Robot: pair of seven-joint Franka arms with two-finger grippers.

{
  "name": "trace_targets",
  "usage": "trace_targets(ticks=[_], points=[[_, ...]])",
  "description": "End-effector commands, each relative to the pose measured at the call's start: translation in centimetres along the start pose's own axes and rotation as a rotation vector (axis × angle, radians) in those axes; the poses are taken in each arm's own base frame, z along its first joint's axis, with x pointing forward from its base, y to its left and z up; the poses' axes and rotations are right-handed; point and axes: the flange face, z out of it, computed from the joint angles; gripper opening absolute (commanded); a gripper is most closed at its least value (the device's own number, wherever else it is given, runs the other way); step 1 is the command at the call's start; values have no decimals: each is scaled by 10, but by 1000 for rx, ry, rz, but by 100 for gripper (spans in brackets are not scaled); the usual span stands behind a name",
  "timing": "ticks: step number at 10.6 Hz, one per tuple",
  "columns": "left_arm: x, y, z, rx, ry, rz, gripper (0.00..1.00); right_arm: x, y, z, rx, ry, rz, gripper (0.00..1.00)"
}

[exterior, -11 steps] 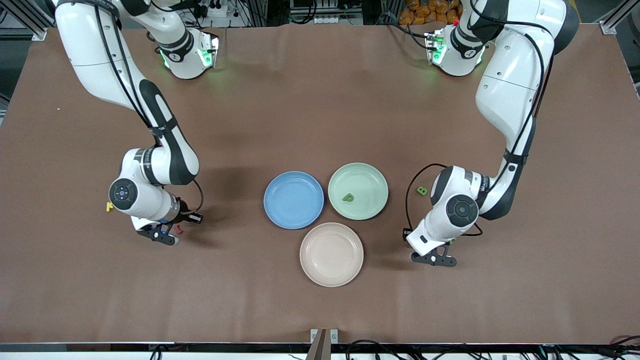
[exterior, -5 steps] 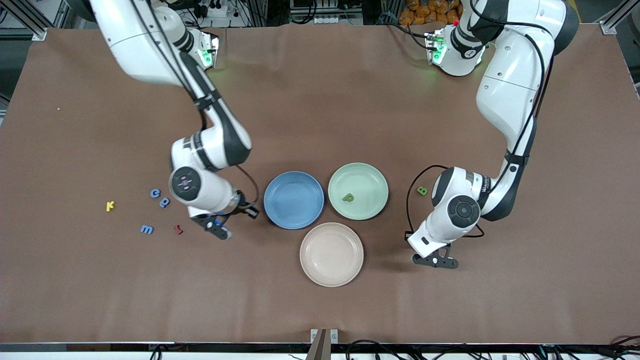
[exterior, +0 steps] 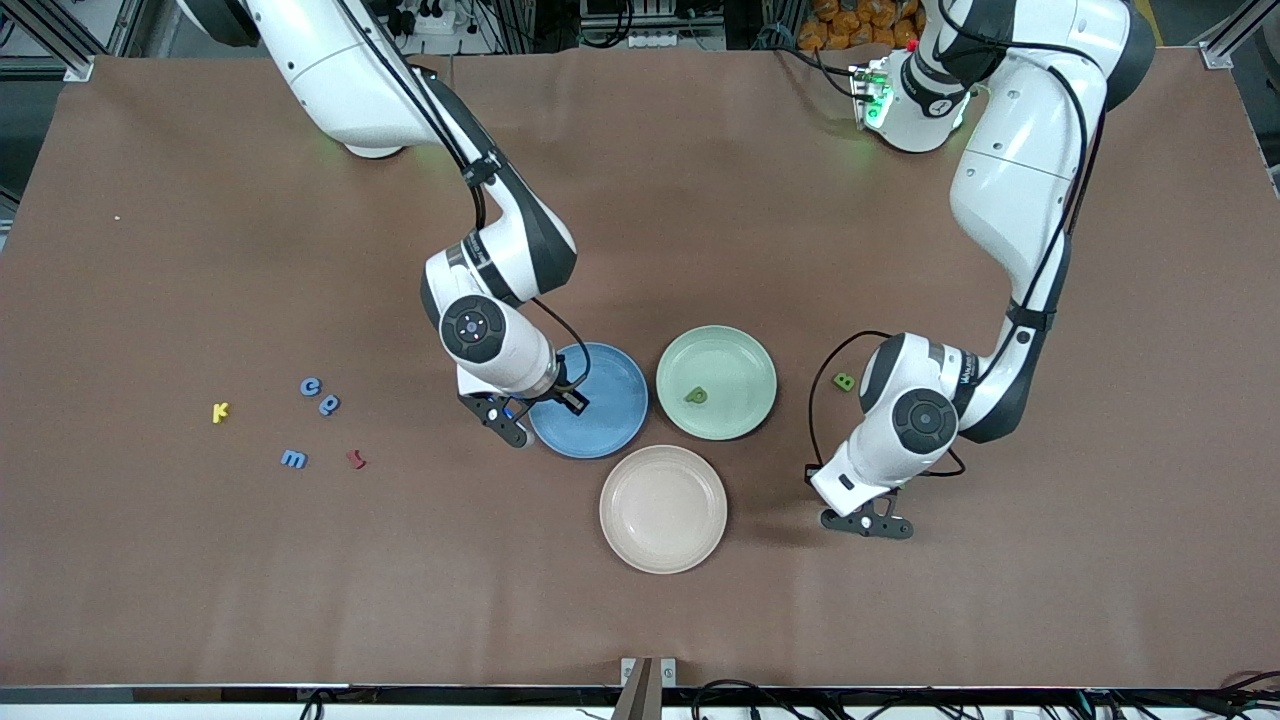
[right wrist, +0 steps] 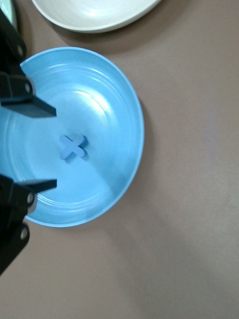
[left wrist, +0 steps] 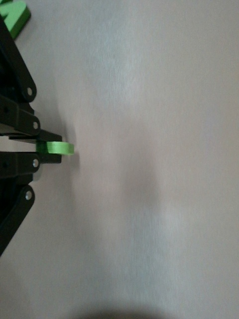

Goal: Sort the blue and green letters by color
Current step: 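Place the blue x on the blue plate with the right gripper, then place the u on the green plate while the right gripper returns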

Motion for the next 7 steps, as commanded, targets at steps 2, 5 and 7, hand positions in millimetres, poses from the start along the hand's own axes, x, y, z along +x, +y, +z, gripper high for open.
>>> trace_targets(ticks=[2, 5, 7], points=[[-37, 119, -32, 3, -105, -186, 0, 49, 15, -16, -33, 19, -57, 100], [-63, 175, -36, -6, -146, -302, 0, 152, 77, -29, -78, -10, -261, 100], [-77, 200, -47, -2, -185, -335, 0, 207, 114, -37, -149, 64, -375, 100]])
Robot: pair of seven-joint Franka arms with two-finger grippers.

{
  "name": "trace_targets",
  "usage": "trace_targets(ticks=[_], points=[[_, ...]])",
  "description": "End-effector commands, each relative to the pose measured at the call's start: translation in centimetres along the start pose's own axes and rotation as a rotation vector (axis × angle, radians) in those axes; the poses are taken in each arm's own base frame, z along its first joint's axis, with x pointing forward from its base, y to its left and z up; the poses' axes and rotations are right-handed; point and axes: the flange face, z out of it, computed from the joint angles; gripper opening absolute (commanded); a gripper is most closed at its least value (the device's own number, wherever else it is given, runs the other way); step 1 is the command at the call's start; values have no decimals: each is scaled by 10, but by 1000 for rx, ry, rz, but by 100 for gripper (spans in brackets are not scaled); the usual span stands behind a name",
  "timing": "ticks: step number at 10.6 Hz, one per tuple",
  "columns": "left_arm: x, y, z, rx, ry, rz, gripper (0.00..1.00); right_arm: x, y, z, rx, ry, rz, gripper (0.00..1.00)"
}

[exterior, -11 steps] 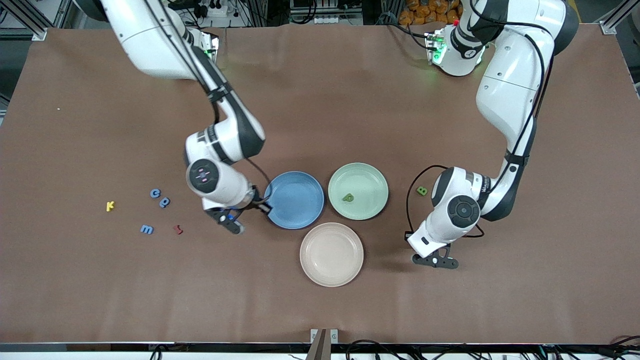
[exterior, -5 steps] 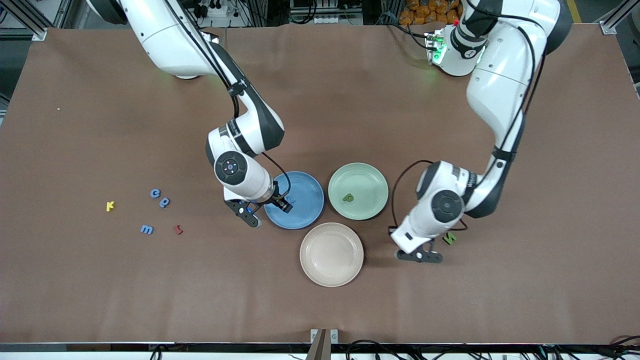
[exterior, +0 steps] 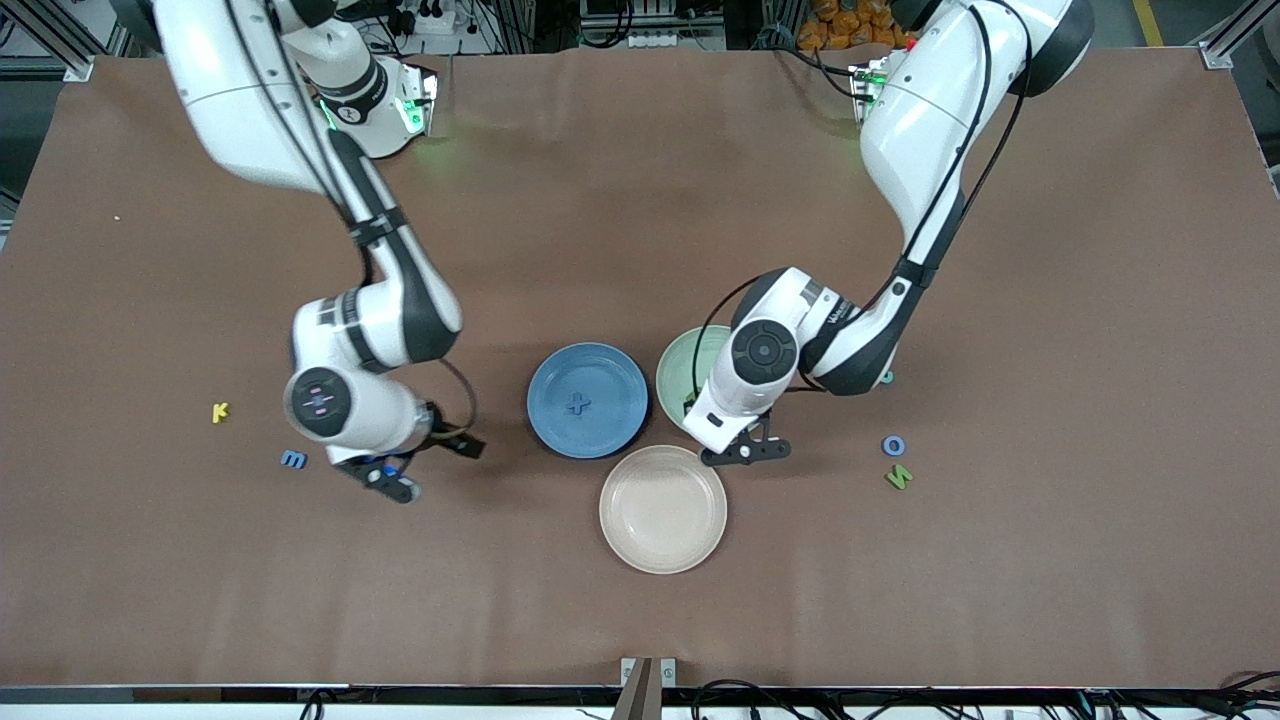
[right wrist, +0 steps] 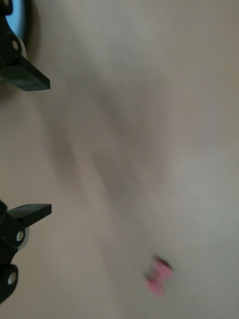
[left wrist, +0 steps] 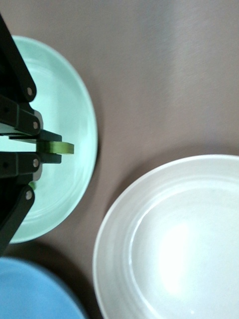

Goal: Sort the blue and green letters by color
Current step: 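Place the u on the green plate while the right gripper returns, then grasp the green B with the left gripper while the right gripper grasps the E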

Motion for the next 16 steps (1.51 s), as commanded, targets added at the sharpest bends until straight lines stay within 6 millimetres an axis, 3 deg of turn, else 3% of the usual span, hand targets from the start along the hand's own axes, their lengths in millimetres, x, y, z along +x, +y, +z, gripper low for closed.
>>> trace_targets(ticks=[1, 2, 3, 4, 5, 6, 9, 10, 12, 13, 14, 16], points=[[-33, 24, -8, 19, -57, -78, 0, 54, 61, -6, -76, 69, -114, 100], [-47, 30, 1, 45, -74, -78, 45, 76, 86, -12, -57, 111, -141, 100], [-51, 31, 3, 62, -82, -92, 99, 96, 115, -9, -66, 114, -252, 100], [-48, 27, -4, 74, -82, -105, 100, 114, 148, 1, -66, 94, -327, 100], [-38, 16, -26, 78, -71, -112, 100, 124, 160, 5, -62, 119, -373, 100], [-20, -10, -46, 107, -73, -89, 100, 130, 168, 5, -62, 137, -390, 100], [29, -128, -101, 149, -104, 269, 100, 134, 183, 15, -54, 114, -369, 100], [28, -150, -101, 149, -126, 331, 100, 135, 193, 21, -54, 96, -353, 100], [-12, -159, -82, 145, -99, 388, 100, 136, 209, 29, -61, 71, -358, 100], [-12, -187, -77, 134, -71, 396, 100, 138, 221, 32, -62, 52, -369, 100], [-22, -196, -69, 124, -47, 450, 100, 140, 227, 34, -60, 55, -361, 100], [-48, -216, -36, 95, 6, 500, 100, 137, 224, 39, -54, 40, -348, 100]])
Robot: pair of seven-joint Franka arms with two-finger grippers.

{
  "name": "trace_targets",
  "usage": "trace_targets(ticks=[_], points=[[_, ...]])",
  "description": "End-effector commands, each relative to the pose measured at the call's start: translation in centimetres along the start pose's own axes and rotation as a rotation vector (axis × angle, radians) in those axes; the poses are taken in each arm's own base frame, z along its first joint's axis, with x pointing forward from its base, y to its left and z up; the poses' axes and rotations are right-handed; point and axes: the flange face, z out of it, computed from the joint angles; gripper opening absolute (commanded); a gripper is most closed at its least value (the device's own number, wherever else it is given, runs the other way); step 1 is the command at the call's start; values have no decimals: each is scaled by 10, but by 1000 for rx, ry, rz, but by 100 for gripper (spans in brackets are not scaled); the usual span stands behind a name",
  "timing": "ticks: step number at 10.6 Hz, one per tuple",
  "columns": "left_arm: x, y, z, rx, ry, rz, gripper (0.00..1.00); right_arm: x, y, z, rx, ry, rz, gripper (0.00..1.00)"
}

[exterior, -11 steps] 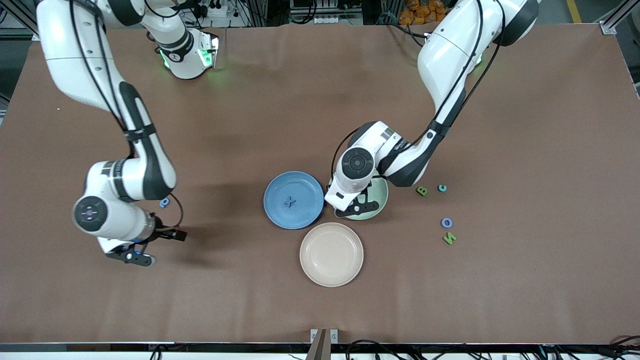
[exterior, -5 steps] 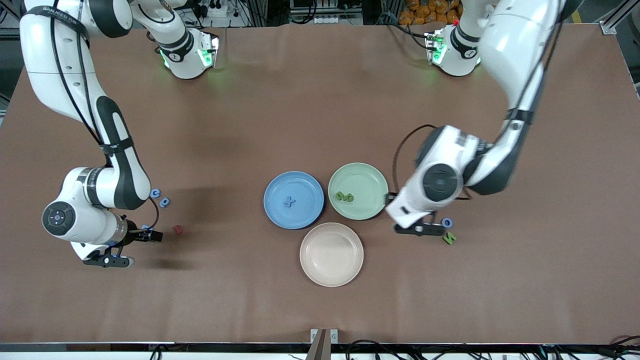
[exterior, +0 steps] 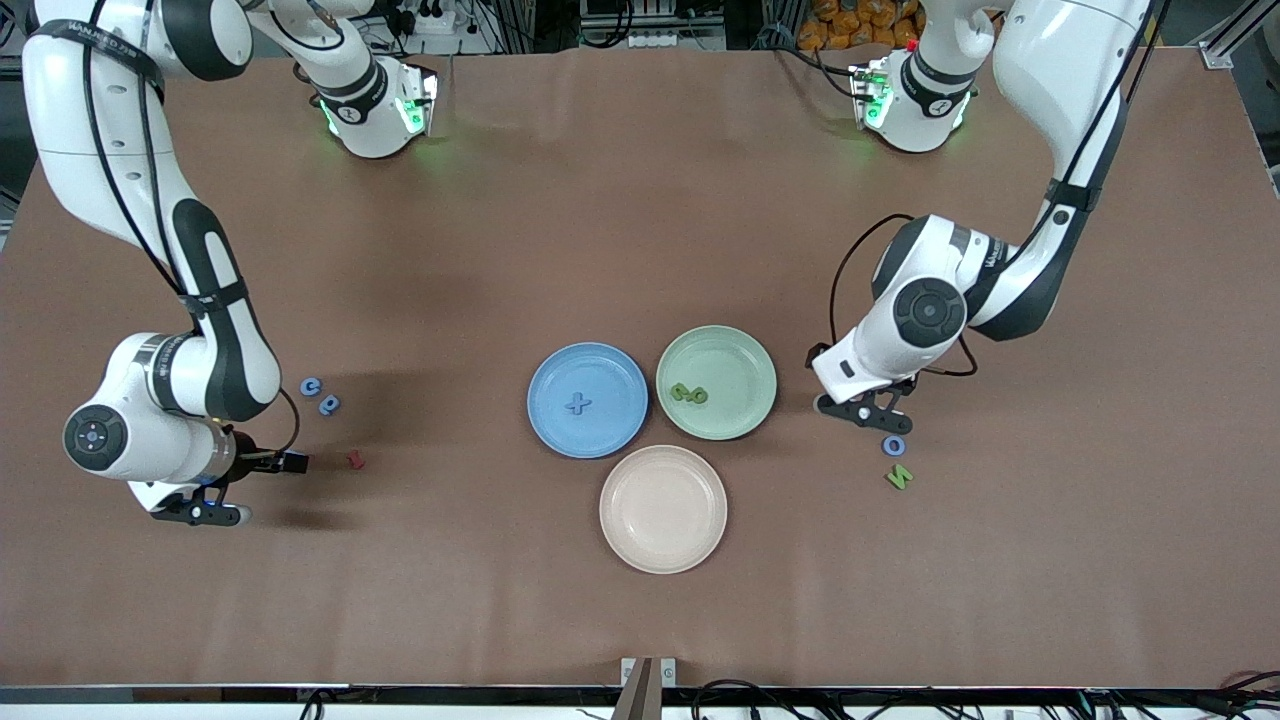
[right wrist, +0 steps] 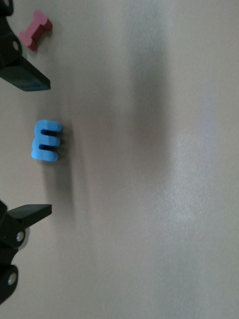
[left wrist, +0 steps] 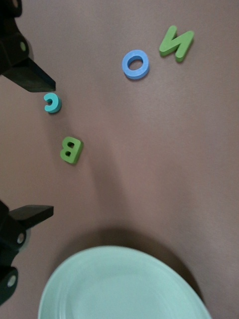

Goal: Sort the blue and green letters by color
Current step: 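Grasp the green B with the left gripper while the right gripper grasps the E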

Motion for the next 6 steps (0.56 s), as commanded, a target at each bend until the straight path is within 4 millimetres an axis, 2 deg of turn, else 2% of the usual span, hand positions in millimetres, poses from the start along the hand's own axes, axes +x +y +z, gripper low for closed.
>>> trace_targets(ticks=[1, 2, 3, 6], points=[[-53, -14, 40, -6, 105, 110, 96, -4, -2, 11, 39, -23, 14, 100], [-58, -13, 52, -15, 125, 136, 90, -5, -2, 15, 56, -29, 29, 100], [-59, -11, 62, -23, 116, 142, 90, -6, -1, 19, 61, -33, 35, 100], [-57, -4, 71, -23, 106, 192, 89, -12, 1, 28, 61, -55, 39, 100]])
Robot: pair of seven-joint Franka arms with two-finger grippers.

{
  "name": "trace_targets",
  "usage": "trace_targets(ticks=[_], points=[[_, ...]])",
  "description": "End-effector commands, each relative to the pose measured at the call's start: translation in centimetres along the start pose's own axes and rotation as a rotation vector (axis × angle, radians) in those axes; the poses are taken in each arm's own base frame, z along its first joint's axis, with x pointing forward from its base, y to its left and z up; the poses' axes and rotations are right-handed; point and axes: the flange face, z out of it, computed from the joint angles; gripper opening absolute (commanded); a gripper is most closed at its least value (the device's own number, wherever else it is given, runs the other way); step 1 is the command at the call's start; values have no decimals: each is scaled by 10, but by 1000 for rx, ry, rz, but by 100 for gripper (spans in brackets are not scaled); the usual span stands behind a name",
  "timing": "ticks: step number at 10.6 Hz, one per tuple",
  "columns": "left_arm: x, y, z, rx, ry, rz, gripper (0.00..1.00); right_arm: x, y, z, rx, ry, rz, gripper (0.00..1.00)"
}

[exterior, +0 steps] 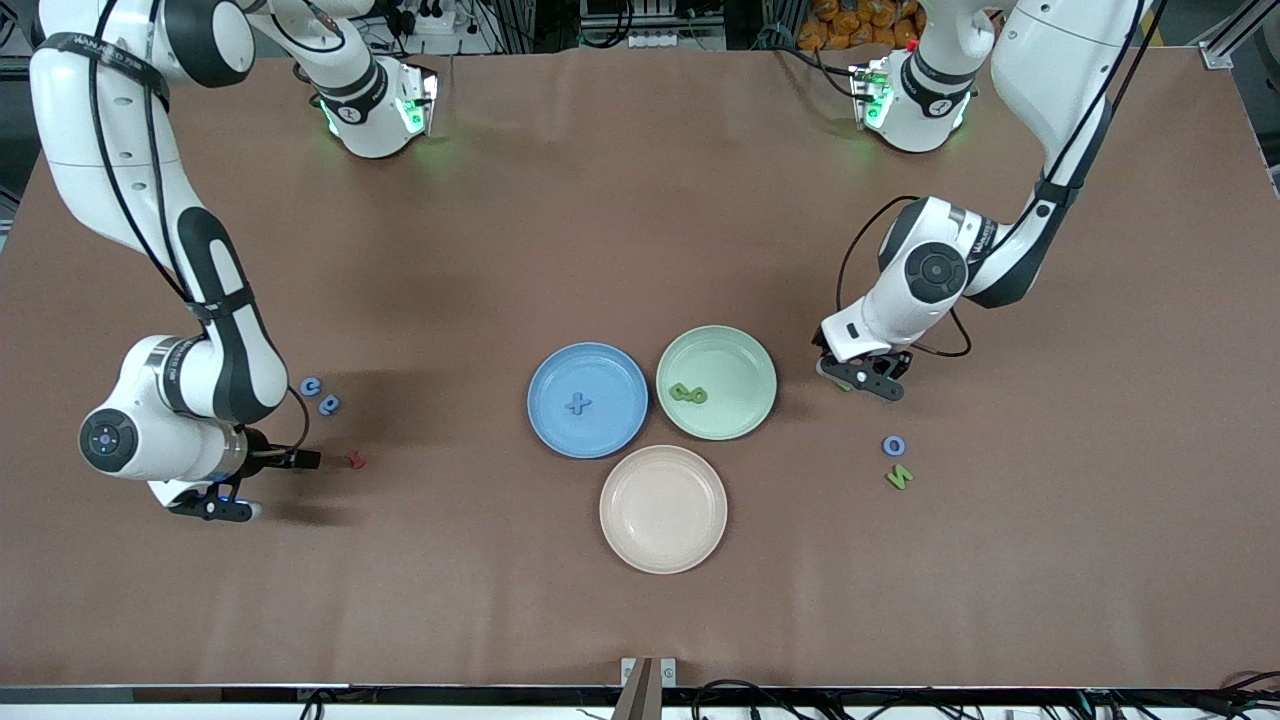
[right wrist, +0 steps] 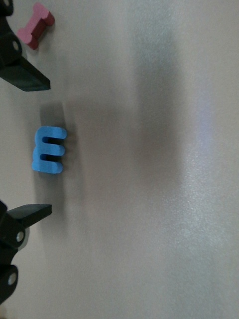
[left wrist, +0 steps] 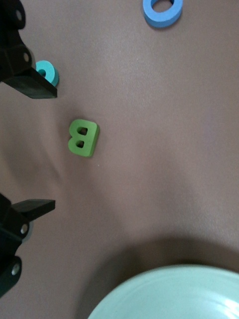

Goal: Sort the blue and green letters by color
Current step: 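Grasp the green B with the left gripper while the right gripper grasps the E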

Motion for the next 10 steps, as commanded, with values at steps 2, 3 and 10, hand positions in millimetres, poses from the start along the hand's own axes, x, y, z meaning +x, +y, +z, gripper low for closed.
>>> trace_targets(ticks=[2, 3, 10], points=[[6, 7, 1, 25, 21, 100, 81, -9, 10, 10, 23, -24, 21, 100], [8, 7, 3, 39, 21, 125, 81, -9, 10, 10, 23, -24, 21, 100], [17, -2, 22, 31, 43, 131, 70, -6, 7, 5, 21, -14, 13, 0]])
